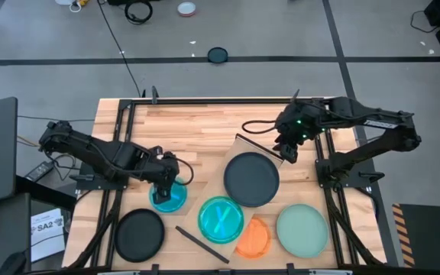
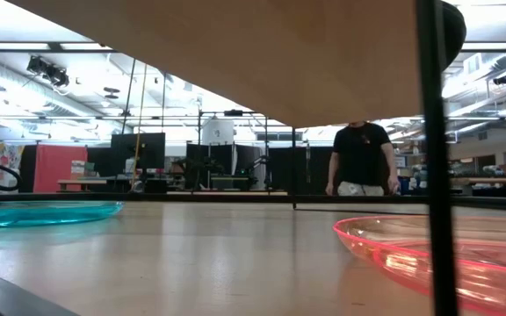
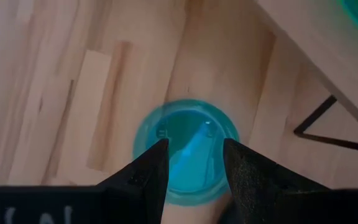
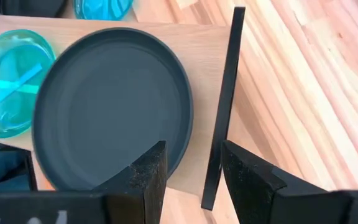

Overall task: Place and stack plates onto a shelf
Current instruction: Stack the black plate on top of the black plate on the shelf

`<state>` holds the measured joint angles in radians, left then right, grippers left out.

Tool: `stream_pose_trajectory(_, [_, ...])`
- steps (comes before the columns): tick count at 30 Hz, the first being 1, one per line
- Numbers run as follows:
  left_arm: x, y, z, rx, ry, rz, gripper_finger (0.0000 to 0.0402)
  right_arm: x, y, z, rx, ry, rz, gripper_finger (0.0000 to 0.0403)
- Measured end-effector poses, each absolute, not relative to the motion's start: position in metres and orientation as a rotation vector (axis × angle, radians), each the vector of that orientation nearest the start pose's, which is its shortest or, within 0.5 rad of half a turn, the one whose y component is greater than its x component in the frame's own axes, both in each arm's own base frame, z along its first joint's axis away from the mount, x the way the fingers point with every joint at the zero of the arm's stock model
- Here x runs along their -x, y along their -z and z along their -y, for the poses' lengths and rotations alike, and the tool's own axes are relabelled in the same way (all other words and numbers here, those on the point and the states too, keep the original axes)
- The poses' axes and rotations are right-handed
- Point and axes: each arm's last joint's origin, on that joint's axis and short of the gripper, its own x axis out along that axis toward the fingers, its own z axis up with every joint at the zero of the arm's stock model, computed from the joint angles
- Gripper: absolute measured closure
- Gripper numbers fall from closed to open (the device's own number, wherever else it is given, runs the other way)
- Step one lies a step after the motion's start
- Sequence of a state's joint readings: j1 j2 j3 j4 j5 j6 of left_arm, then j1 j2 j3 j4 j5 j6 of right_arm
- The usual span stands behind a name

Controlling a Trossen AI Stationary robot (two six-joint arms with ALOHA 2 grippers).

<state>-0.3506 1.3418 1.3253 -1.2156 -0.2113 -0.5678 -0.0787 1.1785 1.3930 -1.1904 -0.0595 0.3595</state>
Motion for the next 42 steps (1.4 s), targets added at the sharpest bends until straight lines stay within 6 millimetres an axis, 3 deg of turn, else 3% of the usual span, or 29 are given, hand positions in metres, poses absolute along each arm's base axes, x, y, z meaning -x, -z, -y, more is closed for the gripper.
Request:
stream_pose_trajectory(12, [-0.203,-0.28,0.106,0.197,-0.201,-1.347,0.0244,-0.192,-0.383,-0.014,-0.286,0.152,-0.939,0.0245])
stream_pose_trajectory(29, [-0.171,-0.2,0.12,0.323,-0.127,-1.597,0.0244,-0.187,-0.383,-0.046,-0.212,0.152,-0.915,0.0243])
stream_pose_trajectory(36, [-0.162,-0.184,0.118,0.317,-0.155,-1.634,0.0244,-0.187,-0.381,-0.049,-0.202,0.152,-0.91,0.0243])
stream_pose_trajectory(42, [-0.16,-0.172,0.116,0.328,-0.149,-1.625,0.0244,-0.191,-0.363,-0.05,-0.195,0.165,-0.949,0.0243])
